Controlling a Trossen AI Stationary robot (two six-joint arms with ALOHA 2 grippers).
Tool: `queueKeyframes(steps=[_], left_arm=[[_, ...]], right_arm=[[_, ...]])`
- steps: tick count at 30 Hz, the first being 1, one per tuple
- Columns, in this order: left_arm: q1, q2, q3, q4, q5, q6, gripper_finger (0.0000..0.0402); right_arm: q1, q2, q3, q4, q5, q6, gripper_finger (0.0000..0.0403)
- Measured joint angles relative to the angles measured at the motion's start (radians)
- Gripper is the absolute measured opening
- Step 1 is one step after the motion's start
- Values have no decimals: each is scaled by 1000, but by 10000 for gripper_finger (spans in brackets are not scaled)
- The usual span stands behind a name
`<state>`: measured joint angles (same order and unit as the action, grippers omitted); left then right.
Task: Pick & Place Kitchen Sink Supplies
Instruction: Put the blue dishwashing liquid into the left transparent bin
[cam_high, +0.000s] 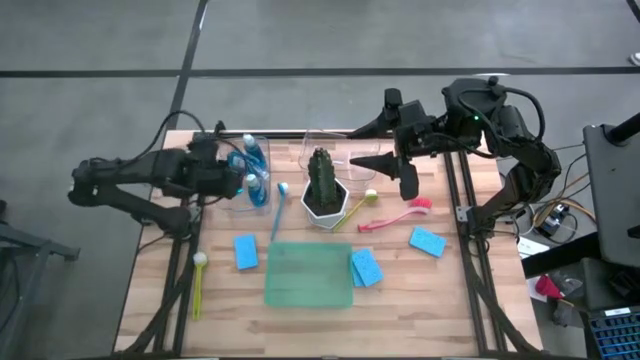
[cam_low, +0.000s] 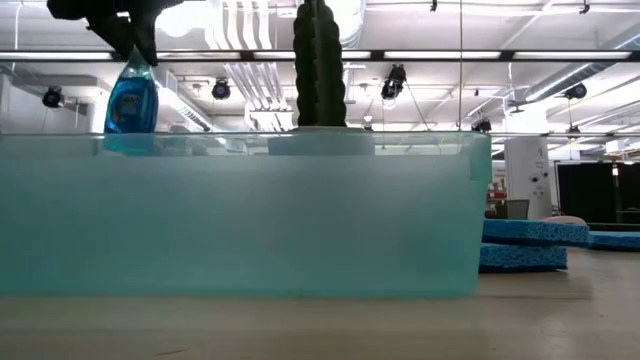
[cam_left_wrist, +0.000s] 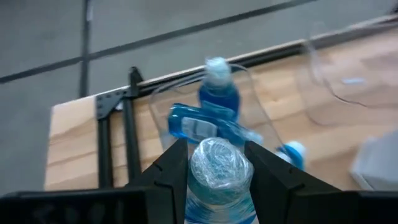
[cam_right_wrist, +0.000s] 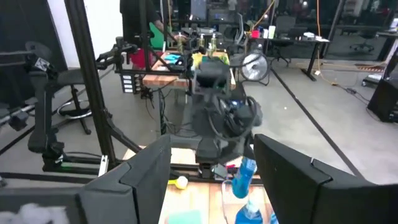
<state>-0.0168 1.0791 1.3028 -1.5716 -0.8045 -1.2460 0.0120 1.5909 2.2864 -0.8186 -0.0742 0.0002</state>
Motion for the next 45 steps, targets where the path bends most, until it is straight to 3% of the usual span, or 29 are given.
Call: queueKeyframes(steps=[9,29,45], left_arm=[[103,47,-104,37,-91,-101,126],[184,34,-443,454,-125,-92,126],[186,33,-526,562,-110,-123,146]], right_arm=[[0,0,0,9,24,-1,224],[0,0,0,9,24,-12,224],[0,0,0,9,24,-53,224]])
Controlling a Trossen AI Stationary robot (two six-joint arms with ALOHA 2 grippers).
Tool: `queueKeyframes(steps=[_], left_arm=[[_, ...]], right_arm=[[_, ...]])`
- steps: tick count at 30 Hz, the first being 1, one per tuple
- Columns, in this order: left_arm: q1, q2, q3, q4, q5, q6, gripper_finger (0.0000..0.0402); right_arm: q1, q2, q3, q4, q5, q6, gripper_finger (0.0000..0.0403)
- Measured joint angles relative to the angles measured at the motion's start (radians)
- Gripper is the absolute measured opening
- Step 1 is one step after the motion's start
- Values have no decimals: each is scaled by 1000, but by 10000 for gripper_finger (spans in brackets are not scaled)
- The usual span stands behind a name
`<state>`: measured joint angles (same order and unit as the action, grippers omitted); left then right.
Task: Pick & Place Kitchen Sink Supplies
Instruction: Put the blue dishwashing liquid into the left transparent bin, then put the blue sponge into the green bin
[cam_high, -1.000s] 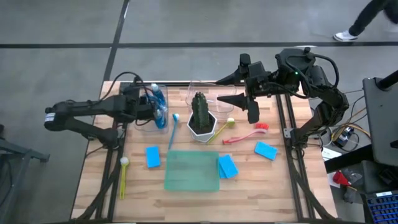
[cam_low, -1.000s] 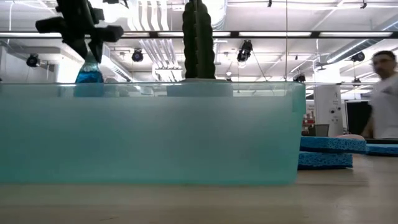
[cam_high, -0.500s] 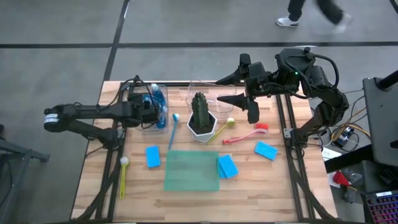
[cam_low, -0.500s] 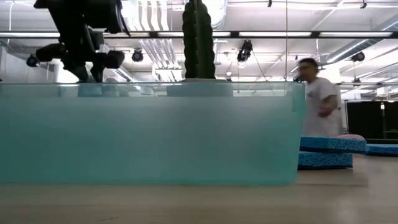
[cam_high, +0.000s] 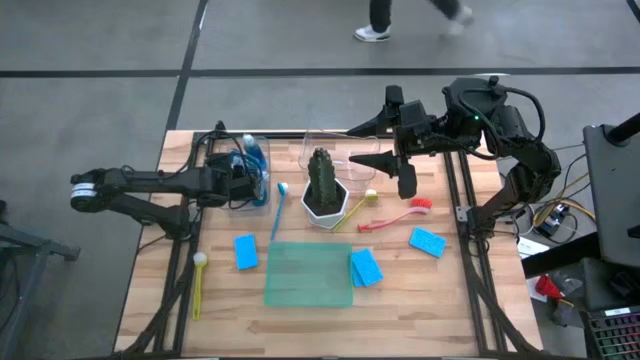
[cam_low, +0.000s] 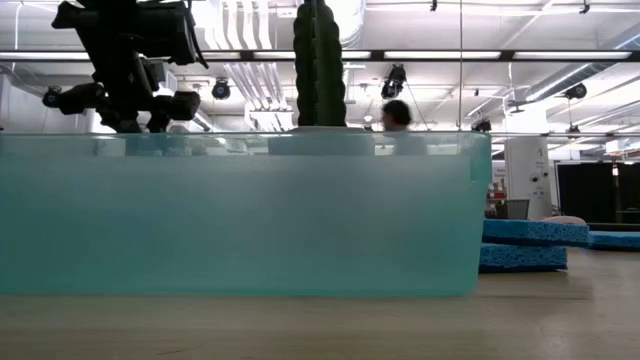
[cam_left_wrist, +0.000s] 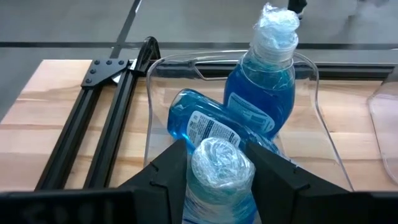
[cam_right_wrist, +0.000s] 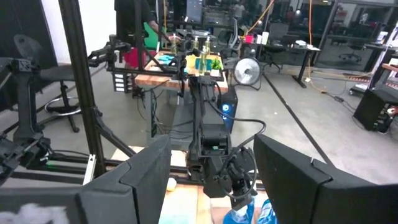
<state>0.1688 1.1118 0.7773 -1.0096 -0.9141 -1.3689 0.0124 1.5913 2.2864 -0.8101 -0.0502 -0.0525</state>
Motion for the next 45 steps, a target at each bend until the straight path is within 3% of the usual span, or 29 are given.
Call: queueKeyframes(steps=[6,21,28,33,38,45], left_arm=[[0,-4,9,3,30,4,148],[0,-64,171,-26,19,211,159],[-31,-107,279,-13,182,322,158],[-93,-108,319,30,404,372,154],[-193,-97,314,65,615,263,153],[-400,-53,286,59,699,3,152]], right_arm=[[0,0,0,0,0,3,224],[0,0,0,-1,0,19,224],[0,0,0,-14,0,25,224],[0,0,0,-52,-1,26,224],[0,0,0,-72,-1,25,224],[0,0,0,-89,-2,20,224]])
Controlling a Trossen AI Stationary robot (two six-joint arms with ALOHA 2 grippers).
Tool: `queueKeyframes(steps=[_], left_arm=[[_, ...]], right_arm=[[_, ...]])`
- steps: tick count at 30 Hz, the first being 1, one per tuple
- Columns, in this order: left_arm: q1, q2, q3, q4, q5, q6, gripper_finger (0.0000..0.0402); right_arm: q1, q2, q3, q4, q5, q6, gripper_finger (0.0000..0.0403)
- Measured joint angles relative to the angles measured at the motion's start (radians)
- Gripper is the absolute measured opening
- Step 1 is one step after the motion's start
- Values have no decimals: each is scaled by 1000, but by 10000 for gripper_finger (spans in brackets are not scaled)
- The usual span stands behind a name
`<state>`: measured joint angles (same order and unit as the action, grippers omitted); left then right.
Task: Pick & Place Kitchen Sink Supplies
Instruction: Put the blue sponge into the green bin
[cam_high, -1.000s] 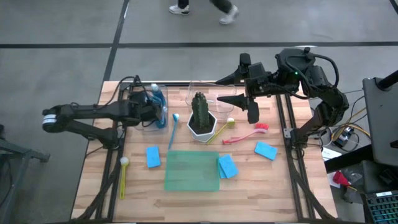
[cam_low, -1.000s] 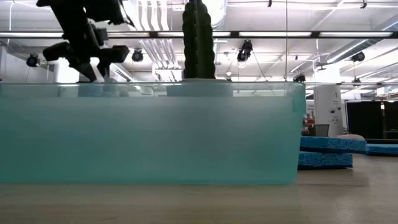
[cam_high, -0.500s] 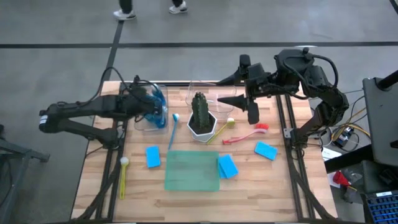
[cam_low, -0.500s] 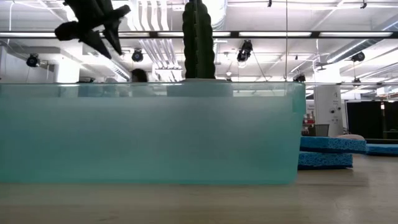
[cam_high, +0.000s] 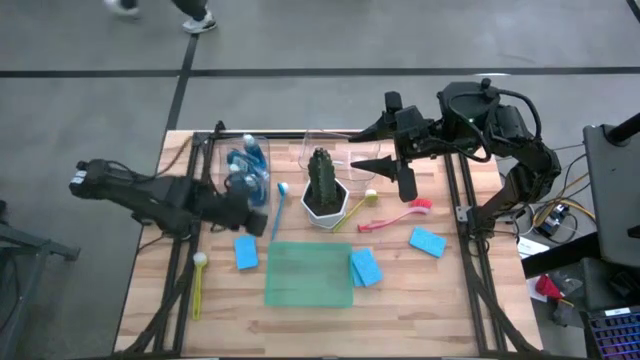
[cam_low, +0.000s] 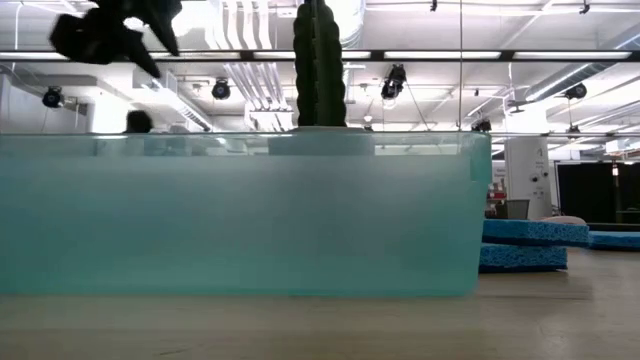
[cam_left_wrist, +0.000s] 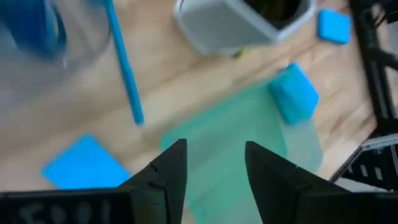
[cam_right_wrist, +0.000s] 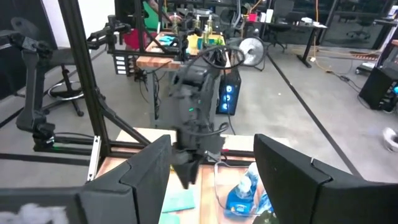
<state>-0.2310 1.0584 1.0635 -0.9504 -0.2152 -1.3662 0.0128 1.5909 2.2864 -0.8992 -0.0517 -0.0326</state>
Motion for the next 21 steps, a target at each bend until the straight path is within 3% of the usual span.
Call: queueKeyframes(steps=[7,11,16,21], left_arm=[[-158,41,-131,-20,11,-521,151],[-231,50,-227,-8,22,-700,152],[-256,50,-324,17,24,-785,159],[-254,55,-414,20,32,-831,204]], right_arm=[[0,0,0,-18,0,-4,224],[0,0,0,-18,0,-5,224],[0,0,0,-31,0,-5,224],[0,0,-6,-37,0,-5,224]])
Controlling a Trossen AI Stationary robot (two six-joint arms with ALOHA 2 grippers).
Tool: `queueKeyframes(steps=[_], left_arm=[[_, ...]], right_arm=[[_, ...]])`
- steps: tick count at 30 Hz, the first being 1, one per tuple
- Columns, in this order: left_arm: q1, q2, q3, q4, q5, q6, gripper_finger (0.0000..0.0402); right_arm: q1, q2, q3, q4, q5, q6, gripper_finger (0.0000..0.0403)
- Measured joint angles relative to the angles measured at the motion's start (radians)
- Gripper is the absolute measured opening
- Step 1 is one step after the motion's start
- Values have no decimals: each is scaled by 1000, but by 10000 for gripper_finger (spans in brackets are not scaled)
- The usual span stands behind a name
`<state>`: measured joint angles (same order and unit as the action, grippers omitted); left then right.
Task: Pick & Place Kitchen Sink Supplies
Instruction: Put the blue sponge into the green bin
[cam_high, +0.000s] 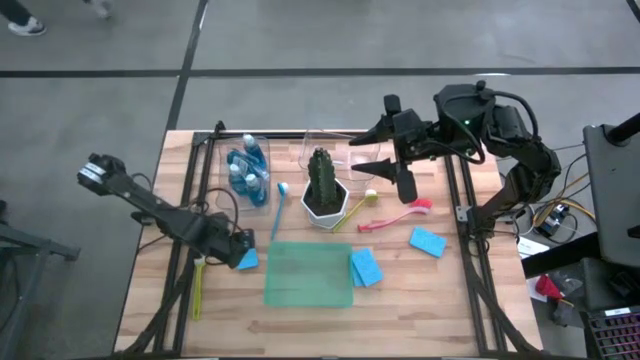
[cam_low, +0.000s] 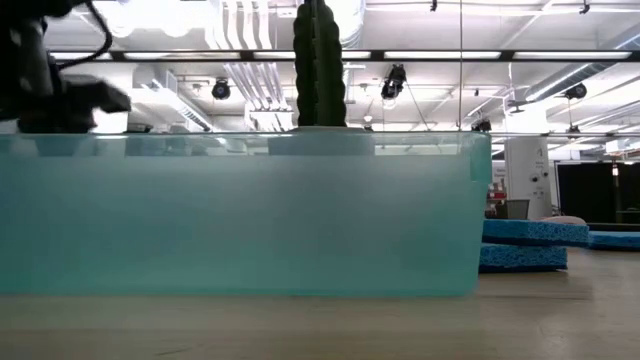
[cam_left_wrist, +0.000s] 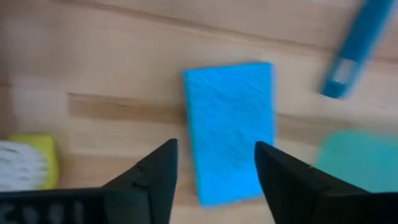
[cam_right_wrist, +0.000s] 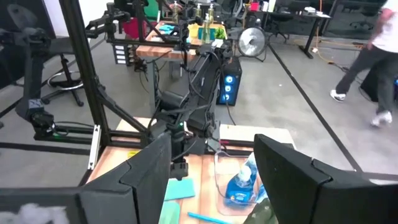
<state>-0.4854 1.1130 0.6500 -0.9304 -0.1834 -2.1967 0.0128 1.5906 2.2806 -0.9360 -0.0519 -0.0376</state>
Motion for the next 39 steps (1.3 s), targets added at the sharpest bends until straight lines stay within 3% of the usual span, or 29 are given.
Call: queueKeyframes(steps=[5,14,19,26,33,39], left_arm=[[3,0,-78,66,-20,-13,237],[13,13,-215,307,-19,-3,227],[13,15,-224,306,-17,6,171],[13,16,-224,330,-44,51,17],[13,3,-214,320,-98,104,3],[12,-17,-132,307,-123,217,0]], right_arm=[[0,0,-5,-3,0,0,224],[0,3,-6,-3,1,4,224],[0,3,-6,-3,1,9,224],[0,3,-6,-3,1,34,224],[0,3,-6,-3,1,45,224],[0,3,-6,-3,1,69,224]])
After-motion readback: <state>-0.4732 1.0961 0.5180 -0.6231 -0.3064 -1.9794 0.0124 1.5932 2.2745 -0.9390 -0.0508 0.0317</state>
